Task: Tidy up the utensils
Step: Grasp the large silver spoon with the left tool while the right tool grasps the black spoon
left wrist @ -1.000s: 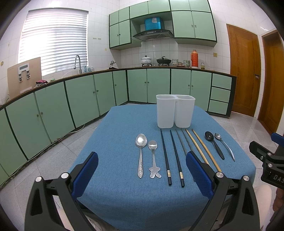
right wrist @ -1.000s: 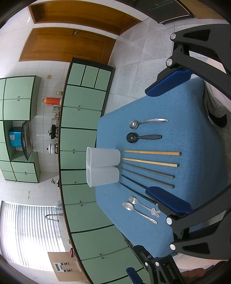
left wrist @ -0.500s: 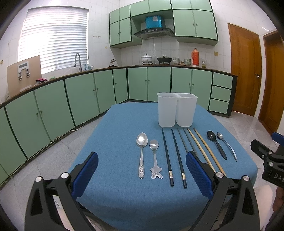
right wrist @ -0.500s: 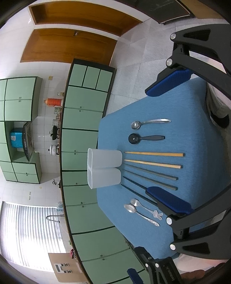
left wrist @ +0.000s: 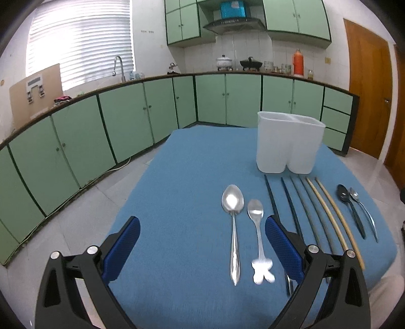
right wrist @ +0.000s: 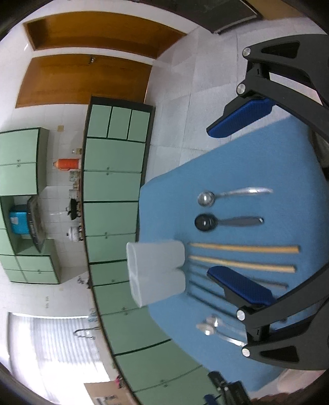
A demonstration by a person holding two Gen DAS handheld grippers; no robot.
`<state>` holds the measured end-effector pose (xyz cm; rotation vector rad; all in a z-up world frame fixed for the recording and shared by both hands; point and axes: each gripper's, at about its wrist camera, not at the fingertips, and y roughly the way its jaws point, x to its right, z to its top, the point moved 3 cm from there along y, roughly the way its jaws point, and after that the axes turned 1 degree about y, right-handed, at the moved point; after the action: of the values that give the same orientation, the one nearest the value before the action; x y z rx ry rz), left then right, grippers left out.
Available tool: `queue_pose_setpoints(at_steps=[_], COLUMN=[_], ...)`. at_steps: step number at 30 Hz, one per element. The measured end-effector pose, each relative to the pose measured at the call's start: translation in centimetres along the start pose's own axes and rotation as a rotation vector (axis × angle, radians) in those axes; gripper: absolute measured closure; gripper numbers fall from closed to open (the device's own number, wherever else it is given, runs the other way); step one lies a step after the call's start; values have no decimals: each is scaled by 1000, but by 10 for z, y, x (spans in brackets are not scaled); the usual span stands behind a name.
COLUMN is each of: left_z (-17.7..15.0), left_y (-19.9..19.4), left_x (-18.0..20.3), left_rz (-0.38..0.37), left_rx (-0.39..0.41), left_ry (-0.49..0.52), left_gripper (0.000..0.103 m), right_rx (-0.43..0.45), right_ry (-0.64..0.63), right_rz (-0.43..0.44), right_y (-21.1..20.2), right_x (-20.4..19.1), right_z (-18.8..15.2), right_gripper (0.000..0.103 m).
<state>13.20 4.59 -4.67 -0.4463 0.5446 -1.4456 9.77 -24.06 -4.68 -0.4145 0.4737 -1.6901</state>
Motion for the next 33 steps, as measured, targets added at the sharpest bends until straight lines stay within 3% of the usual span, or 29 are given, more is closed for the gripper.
queue_pose_setpoints(at_steps=[8,12,16,19,21,23,27,30,31,33], left_z=[24,30,30,28,27,25,21,20,21,21], left_y=[69,109,133,141,145,149,153,152,151,152], left_x=[12,18,20,20,20,21,23,22,22,20], left_rz=[-37,-33,-56,-73,-83,-94,-115,-125,-127,-140], left_rx=[-115,-188,-257,-285,-298,-314,-326,-319,-317,-315], left_ry=[-12,8,2,-1,-4,-3,1,-2,-5,-14], left_gripper=[6,8,19,20,25,35,43,60,70,70], right_rx=[-141,-155,-174,-179,-184,-186,-191,-198,-202,-211], right_ry=[-31,-36,-28,-36,-42,-57,-77,-91,-90,-87], right_rz=[-27,-51,-52,-55,-50,-41,-37,-43,-43,-30], right_y=[69,91,109,118,122,126,131,134,136,138], right_x=[-4,-3,-1,-2,-3,-5,-5,-3,-2,0], right_z=[8,11,14,15,14,14,15,15,15,15], right_gripper=[5,5,5,5,5,5,5,5,6,15])
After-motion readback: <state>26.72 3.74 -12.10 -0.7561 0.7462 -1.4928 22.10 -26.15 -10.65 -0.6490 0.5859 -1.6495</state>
